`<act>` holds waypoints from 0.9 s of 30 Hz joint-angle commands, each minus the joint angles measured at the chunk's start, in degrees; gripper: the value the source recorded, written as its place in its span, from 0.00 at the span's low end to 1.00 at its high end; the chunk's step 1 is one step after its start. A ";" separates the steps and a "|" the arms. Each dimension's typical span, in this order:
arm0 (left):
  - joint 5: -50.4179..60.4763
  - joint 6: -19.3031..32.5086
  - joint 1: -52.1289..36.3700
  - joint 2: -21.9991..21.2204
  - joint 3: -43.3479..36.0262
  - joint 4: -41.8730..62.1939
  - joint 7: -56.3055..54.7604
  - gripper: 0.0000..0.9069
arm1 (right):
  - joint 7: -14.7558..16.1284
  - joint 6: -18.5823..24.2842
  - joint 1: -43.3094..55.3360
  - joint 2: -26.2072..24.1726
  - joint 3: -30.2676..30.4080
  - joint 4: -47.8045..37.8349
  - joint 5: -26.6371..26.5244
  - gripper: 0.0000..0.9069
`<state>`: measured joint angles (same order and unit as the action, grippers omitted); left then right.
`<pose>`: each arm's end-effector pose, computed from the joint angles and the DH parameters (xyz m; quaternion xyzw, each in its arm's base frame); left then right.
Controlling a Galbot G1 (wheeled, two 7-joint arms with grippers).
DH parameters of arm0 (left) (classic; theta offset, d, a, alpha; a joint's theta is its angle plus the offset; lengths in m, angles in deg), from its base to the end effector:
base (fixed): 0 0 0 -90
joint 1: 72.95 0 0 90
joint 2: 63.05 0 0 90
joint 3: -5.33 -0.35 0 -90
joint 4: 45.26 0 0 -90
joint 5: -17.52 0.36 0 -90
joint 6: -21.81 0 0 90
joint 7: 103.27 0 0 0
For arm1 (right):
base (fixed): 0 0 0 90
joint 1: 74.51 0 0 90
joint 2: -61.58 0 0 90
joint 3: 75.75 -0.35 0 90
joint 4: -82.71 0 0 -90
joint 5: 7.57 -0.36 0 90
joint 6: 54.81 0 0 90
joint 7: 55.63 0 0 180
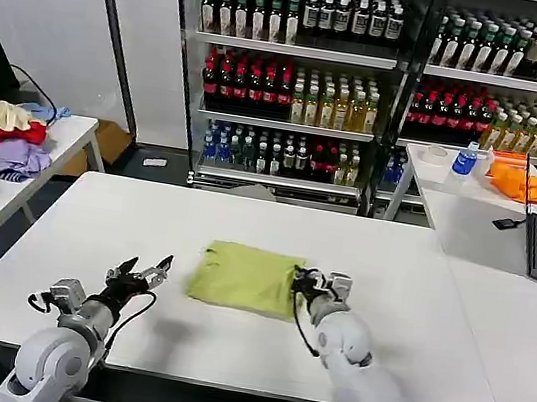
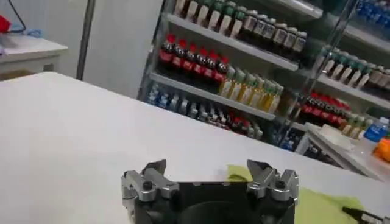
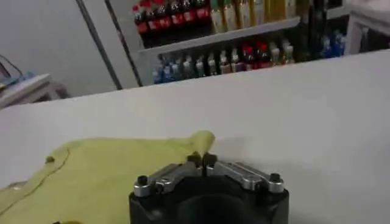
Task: Fold and organize the clothes.
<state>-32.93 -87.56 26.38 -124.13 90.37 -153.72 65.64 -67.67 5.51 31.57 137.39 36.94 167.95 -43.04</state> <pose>0.2999 0.0883 -0.2731 -0.0578 -0.9712 0.1634 0.1633 0.4294 0.0410 -0.2948 0.1157 -0.9608 -0.0716 0.2417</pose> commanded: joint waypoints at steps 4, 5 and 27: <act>1.03 0.12 -0.15 -0.72 -1.24 -0.20 0.07 1.00 | 12.37 -0.27 6.95 -6.66 -1.58 -7.38 13.92 0.51; 1.14 0.13 -0.19 -0.74 -1.41 -0.20 0.08 1.00 | 13.15 0.65 7.14 -6.49 -1.58 -7.62 15.32 0.94; 10.61 1.04 -0.61 -0.24 -4.31 -4.65 1.03 1.00 | 5.82 30.40 -27.42 -9.63 -15.96 22.91 21.06 1.00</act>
<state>-26.50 -86.88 26.18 -124.52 86.85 -156.25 66.50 -59.99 26.60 22.45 129.07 30.48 174.82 -23.43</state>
